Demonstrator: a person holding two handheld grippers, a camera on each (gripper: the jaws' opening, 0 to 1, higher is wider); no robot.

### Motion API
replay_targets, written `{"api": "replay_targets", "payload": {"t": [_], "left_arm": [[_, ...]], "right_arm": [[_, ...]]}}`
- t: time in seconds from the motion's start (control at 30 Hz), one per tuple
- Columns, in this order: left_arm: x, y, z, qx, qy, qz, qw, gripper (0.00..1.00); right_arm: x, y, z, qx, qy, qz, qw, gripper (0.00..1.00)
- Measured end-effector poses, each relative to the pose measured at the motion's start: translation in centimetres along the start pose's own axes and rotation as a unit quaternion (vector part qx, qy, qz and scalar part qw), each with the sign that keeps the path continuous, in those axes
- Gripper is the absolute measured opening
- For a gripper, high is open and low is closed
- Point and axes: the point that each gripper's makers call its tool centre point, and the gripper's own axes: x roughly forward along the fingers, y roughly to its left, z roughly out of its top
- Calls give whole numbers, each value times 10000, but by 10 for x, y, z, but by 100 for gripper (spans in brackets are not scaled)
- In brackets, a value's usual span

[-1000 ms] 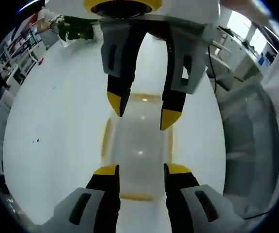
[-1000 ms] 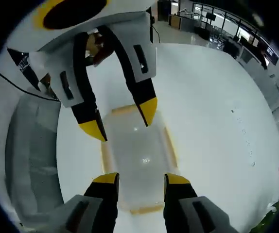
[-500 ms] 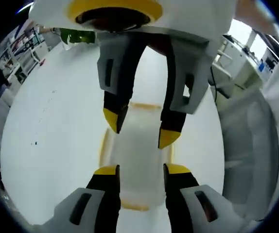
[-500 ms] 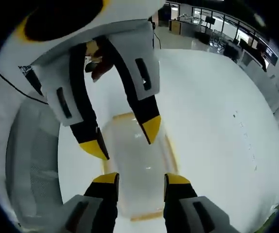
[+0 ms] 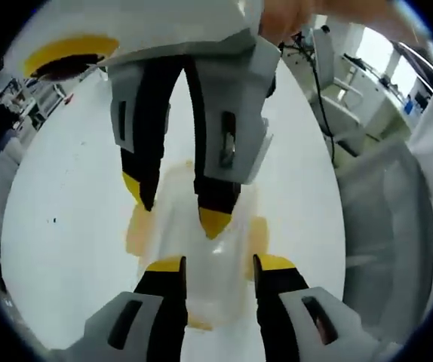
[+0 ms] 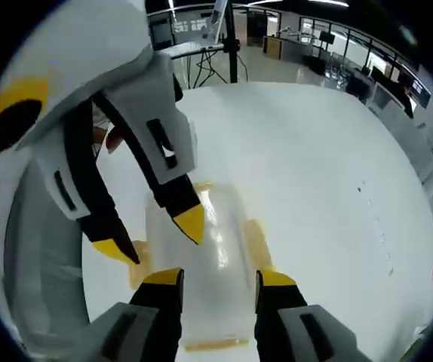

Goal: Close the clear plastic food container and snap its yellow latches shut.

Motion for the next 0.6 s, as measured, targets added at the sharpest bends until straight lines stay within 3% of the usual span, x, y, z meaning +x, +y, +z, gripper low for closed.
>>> {"api": "replay_targets", "payload": {"t": [0.6], "left_arm": [[5,-16,-6,4,-32,211,9998,35]], "right_arm": [[10,-7,2,-144,148,117,9997,37]]}}
